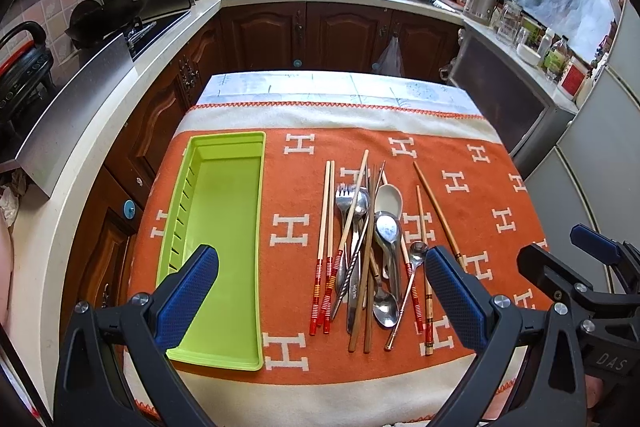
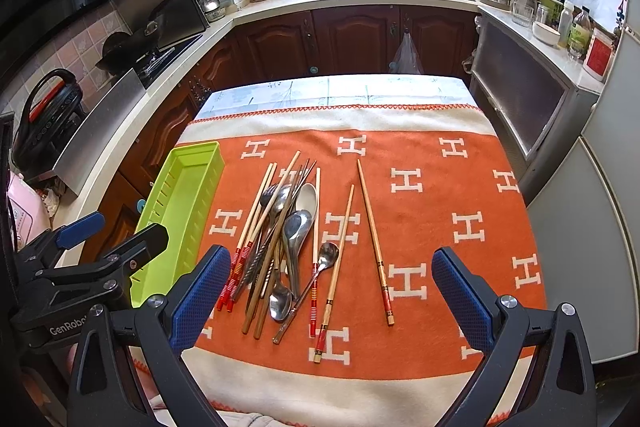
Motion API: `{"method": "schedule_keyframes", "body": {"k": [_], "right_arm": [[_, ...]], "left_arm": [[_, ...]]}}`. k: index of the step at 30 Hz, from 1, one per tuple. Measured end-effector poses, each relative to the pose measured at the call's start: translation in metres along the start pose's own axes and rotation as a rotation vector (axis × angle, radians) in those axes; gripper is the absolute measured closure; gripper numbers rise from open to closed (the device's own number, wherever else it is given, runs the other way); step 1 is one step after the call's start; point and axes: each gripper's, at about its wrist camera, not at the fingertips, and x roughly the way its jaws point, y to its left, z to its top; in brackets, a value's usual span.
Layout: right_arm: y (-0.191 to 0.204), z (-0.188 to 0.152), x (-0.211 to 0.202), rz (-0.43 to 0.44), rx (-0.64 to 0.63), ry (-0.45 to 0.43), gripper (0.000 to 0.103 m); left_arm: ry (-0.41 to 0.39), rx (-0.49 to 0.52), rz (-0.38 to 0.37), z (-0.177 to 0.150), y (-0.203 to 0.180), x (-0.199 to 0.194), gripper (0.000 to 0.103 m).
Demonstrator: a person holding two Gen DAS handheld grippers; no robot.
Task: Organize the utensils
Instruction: 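Move both grippers down toward the chopsticks in the utensil pile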
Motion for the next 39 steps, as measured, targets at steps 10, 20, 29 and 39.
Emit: {"method": "schedule_keyframes", "body": {"k": [10,20,29,39], "right_arm": [[-0.016,0.001,0.015,0.024,0.061,0.036,0.001],[-0.038,0.001,0.046,0.032,0.098,0.102,0.018],[-0.071,0.029,0.091,0.059,0.096,0.155,0.025],[-0.081,0.016,0.146,0.107,0.096,0.205,0.038]], "left_arm": [[-0.019,-0.033,0.031,0.016,0.011,0.006,0.001],[0.093,-0.001,-0.026,0.041,0.015,0.041,0.001],[0.179,0.069,-0.116,0.038,-0.005,0.095,0.021],[0.29,0.079,-0.19,0.019,-0.029,0.165,0.067]]}}
